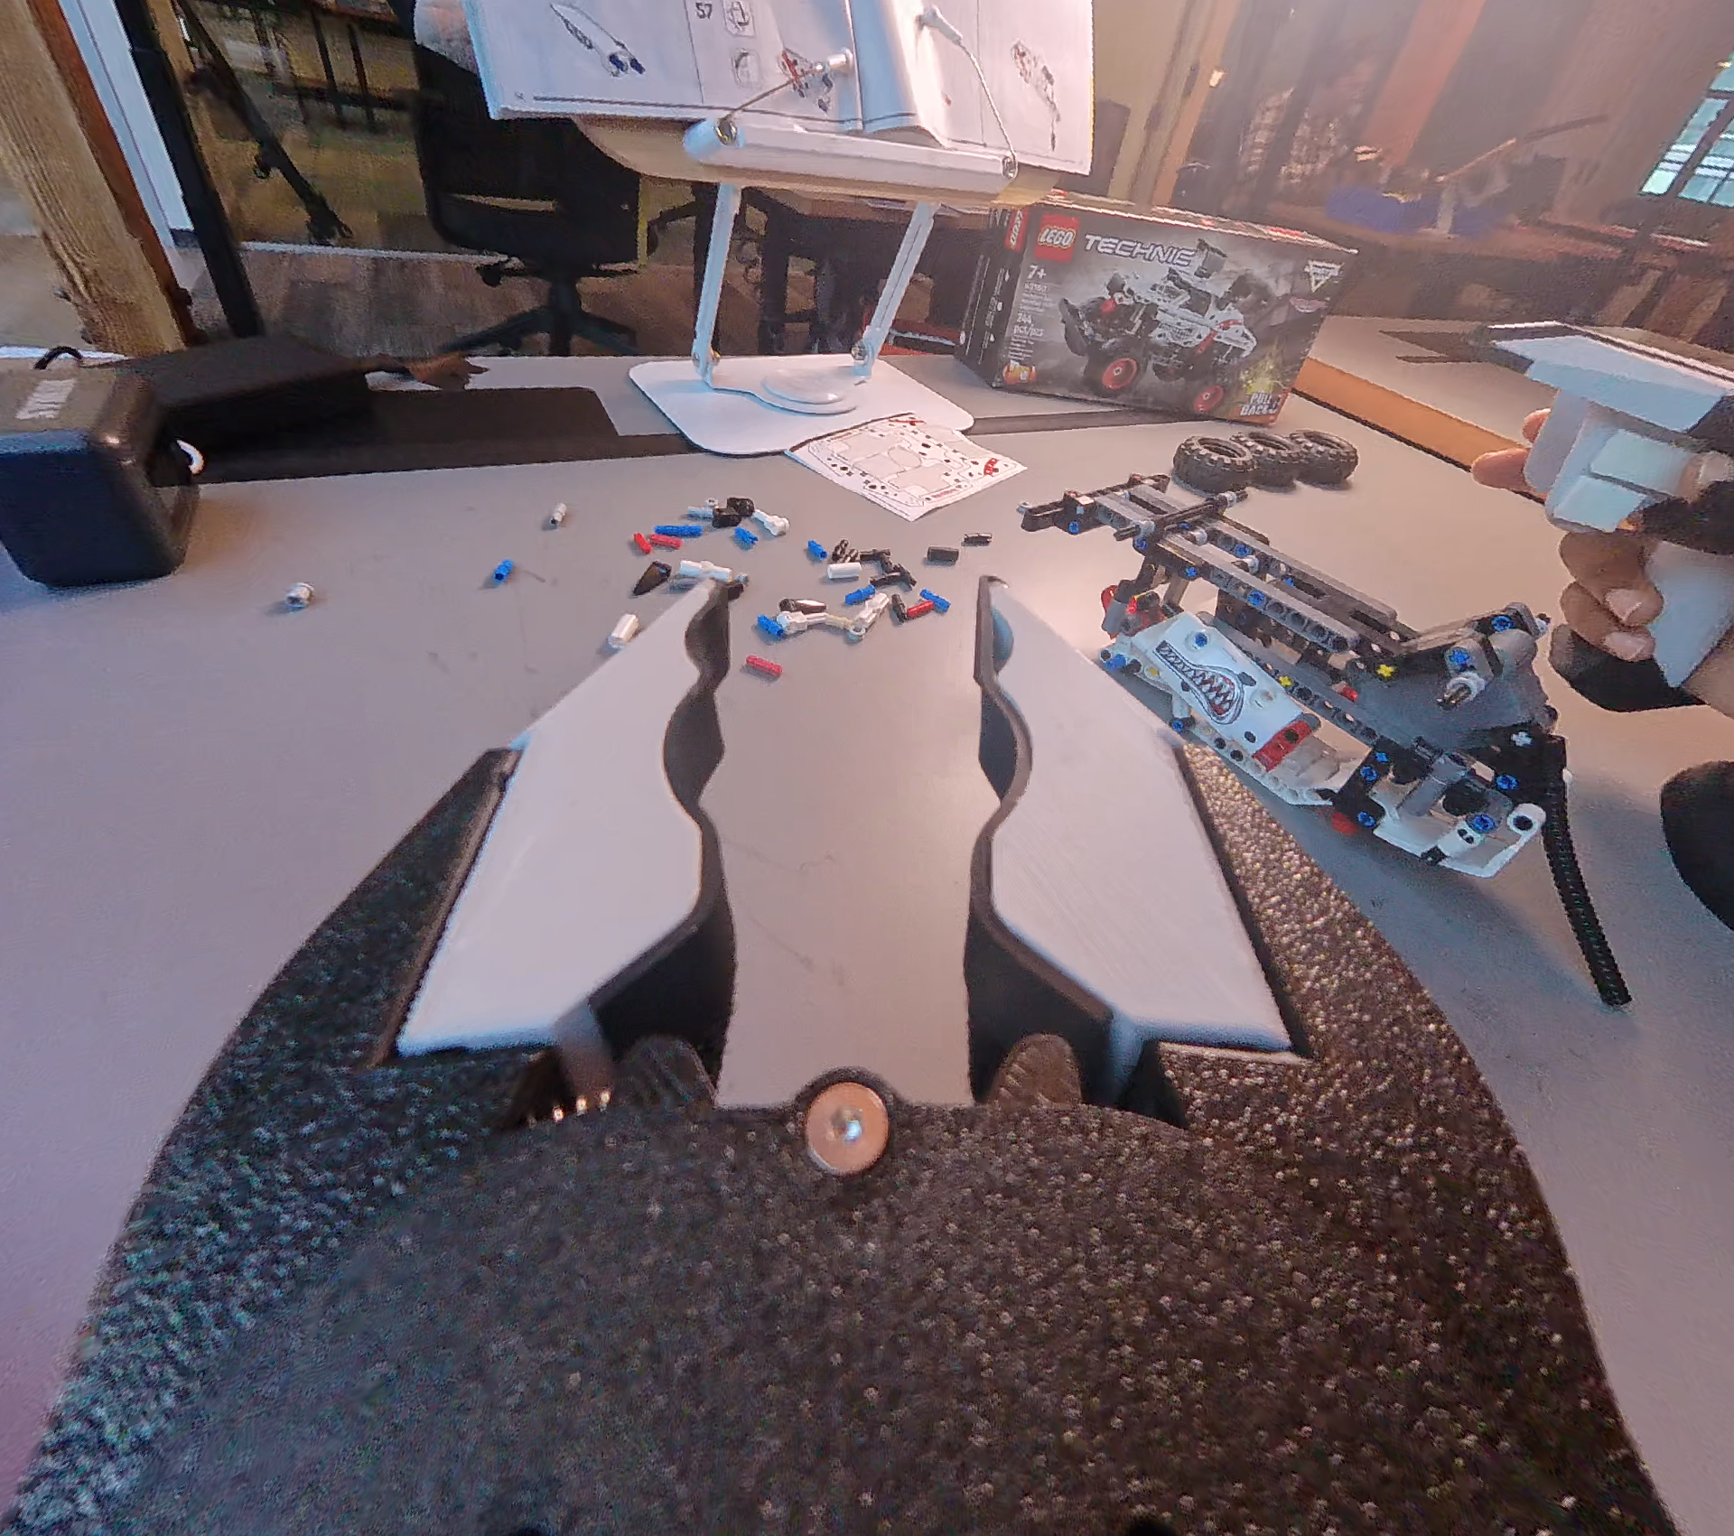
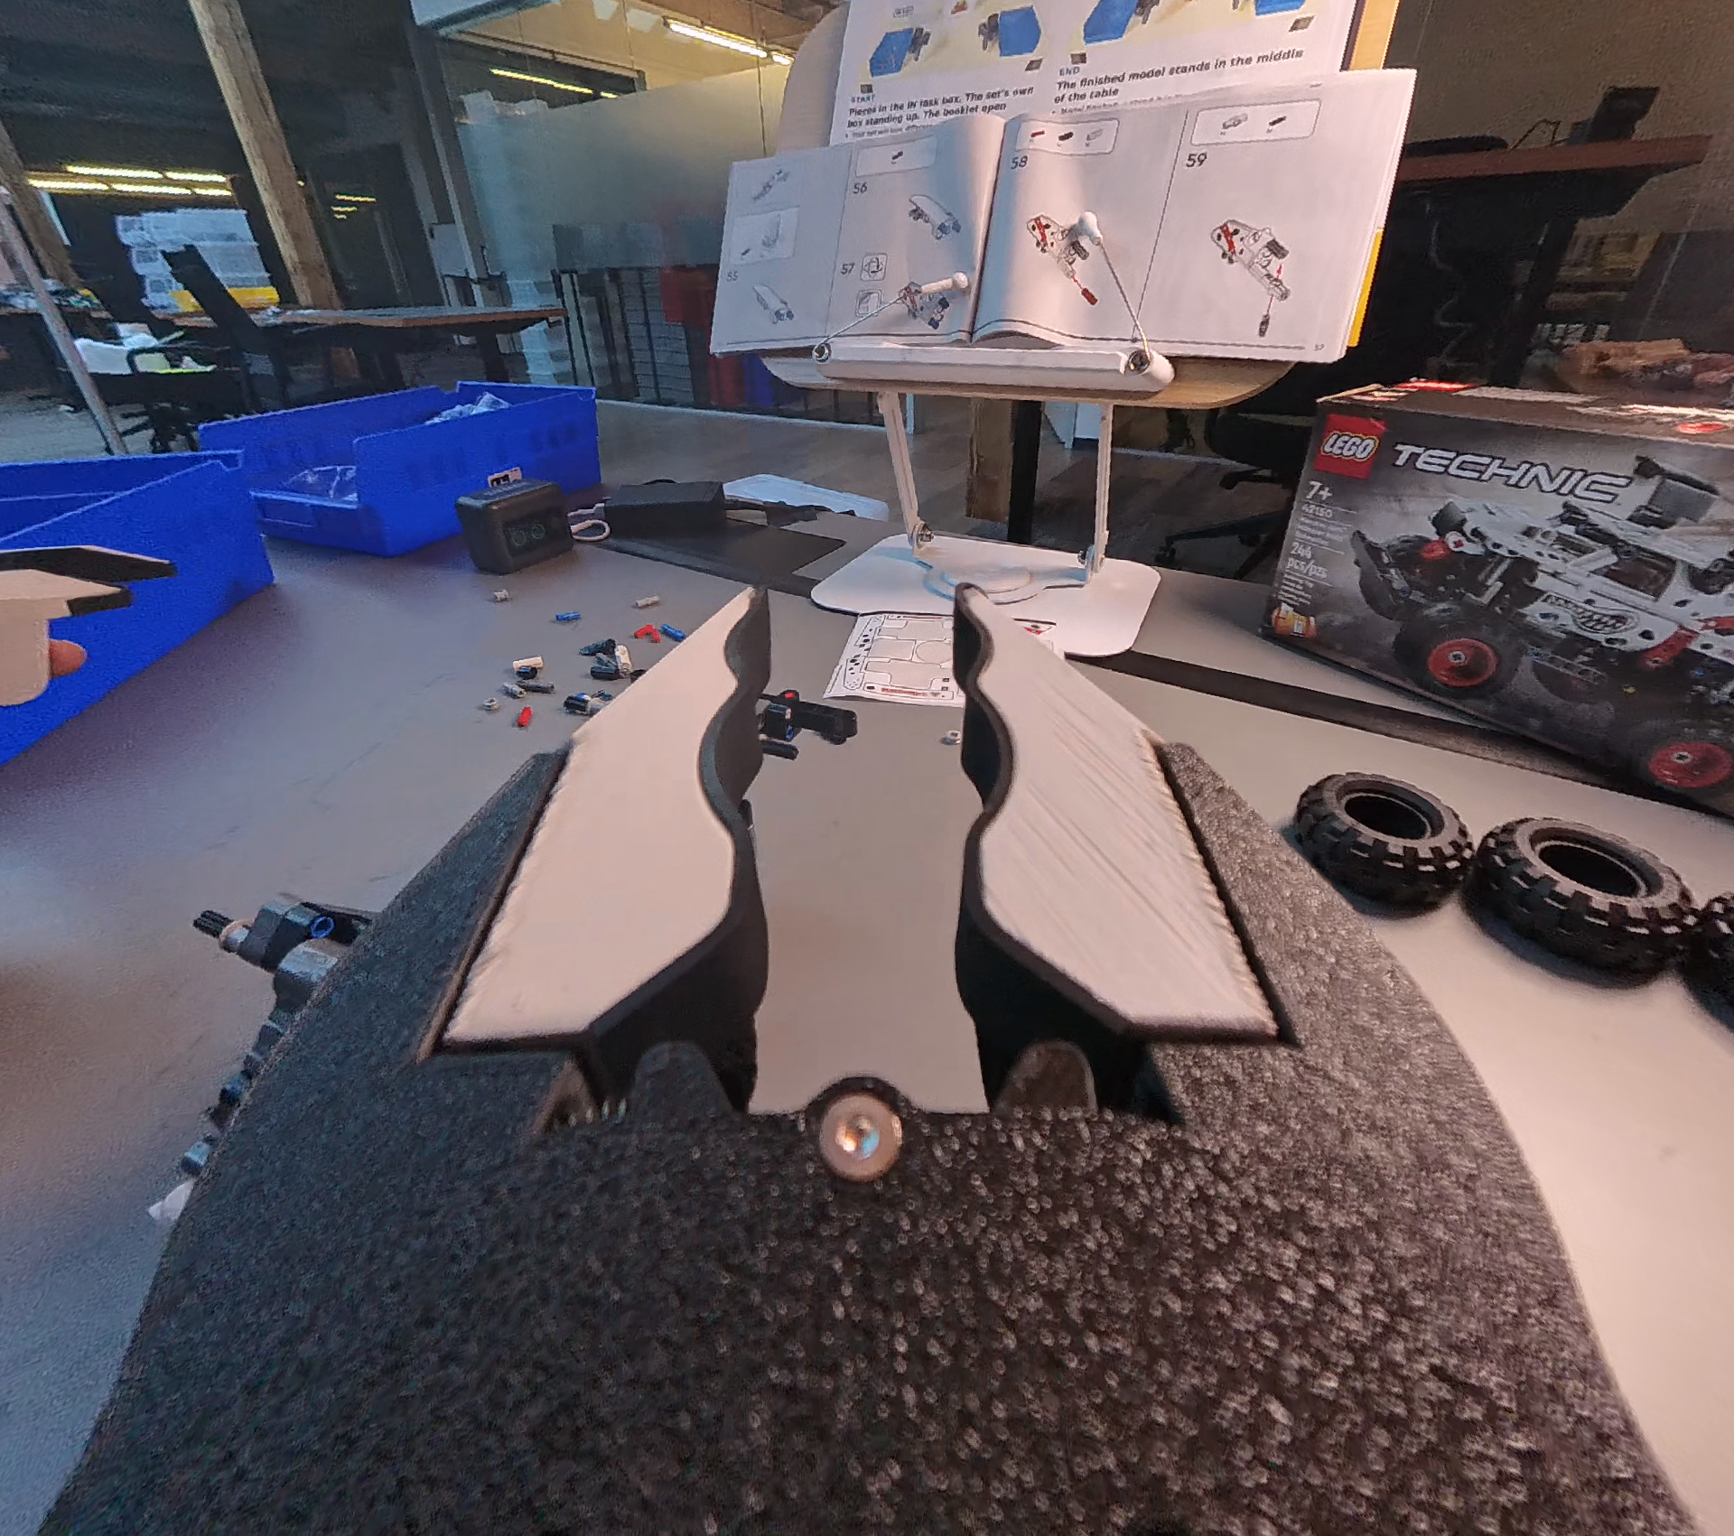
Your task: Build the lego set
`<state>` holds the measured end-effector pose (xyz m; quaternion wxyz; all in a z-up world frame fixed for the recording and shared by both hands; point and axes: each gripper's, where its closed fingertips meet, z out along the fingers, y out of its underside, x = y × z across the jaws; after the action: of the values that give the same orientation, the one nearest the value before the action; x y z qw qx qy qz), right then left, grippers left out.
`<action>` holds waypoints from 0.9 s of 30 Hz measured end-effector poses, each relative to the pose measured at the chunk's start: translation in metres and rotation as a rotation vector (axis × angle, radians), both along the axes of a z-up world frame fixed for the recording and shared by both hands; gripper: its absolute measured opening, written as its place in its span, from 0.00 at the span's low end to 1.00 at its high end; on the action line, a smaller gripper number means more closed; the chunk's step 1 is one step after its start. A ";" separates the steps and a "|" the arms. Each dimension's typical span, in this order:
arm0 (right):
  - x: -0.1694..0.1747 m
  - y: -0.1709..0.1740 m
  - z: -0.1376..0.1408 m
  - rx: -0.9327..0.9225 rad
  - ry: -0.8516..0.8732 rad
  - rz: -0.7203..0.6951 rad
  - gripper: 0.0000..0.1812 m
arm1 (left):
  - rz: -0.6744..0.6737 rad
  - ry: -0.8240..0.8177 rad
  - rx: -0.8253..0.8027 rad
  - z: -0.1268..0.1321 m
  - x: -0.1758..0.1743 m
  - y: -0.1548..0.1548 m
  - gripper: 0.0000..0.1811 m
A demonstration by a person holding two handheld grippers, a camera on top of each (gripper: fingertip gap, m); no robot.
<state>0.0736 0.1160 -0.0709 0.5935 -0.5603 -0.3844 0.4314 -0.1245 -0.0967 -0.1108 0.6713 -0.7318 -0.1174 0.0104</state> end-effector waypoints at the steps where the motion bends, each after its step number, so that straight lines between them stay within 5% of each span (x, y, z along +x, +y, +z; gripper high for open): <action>1: 0.000 -0.001 -0.001 -0.014 -0.006 0.010 0.21 | -0.002 0.008 0.003 0.001 0.001 0.001 0.29; 7: 0.002 -0.008 0.006 -0.052 0.018 0.044 0.20 | 0.102 0.145 0.096 0.050 -0.014 -0.026 0.21; 10: -0.001 -0.004 -0.005 -0.035 -0.030 0.026 0.20 | 0.299 0.250 0.040 0.088 -0.071 -0.081 0.17; 13: -0.004 -0.002 -0.013 -0.061 -0.051 0.031 0.19 | 0.419 0.176 -0.178 0.091 -0.148 -0.140 0.17; 18: -0.008 -0.004 -0.023 -0.076 -0.081 0.047 0.18 | 0.330 -0.007 -0.754 0.003 -0.222 -0.190 0.18; 27: -0.010 0.003 -0.039 -0.066 -0.141 0.026 0.14 | 0.171 -0.117 -1.172 -0.101 -0.213 -0.195 0.21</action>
<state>0.0637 0.1190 -0.1100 0.5405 -0.6036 -0.4180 0.4109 -0.3375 -0.2912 -0.2115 0.1447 -0.9676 -0.1874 0.0873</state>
